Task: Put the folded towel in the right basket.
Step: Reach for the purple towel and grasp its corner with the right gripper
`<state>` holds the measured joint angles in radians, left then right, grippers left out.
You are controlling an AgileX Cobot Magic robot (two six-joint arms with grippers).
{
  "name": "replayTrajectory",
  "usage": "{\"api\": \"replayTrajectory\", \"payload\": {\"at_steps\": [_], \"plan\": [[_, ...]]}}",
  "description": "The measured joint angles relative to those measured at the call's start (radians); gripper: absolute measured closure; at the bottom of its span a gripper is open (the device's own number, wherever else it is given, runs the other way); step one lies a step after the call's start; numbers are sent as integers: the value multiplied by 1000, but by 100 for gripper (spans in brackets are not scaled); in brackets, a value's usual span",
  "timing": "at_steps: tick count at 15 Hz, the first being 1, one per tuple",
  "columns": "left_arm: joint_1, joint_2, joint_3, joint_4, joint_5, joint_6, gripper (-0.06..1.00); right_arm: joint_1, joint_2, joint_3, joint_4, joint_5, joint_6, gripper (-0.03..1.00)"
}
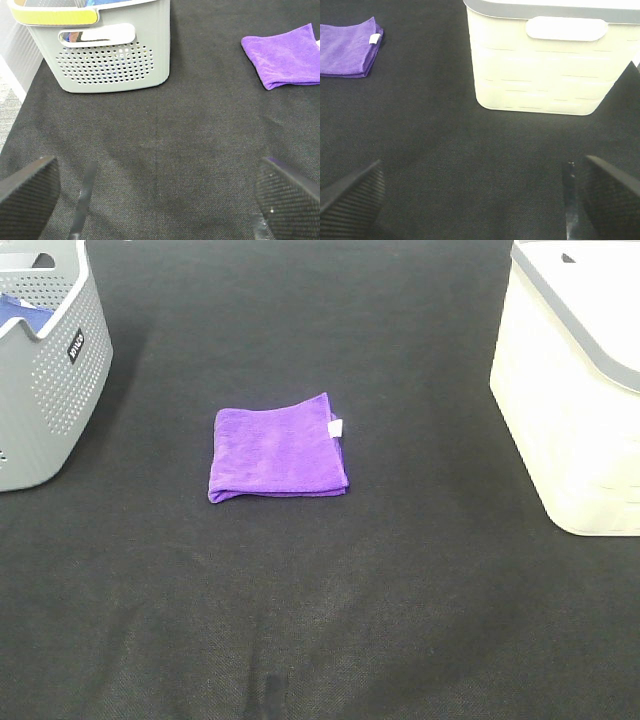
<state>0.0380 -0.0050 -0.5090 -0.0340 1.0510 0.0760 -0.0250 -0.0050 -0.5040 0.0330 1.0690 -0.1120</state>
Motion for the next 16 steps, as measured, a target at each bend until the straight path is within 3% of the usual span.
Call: {"api": "replayTrajectory", "payload": {"at_steps": [16], "plan": [[0, 0, 0, 0, 0, 0, -5, 0, 0, 0, -1, 0, 0, 1]]}}
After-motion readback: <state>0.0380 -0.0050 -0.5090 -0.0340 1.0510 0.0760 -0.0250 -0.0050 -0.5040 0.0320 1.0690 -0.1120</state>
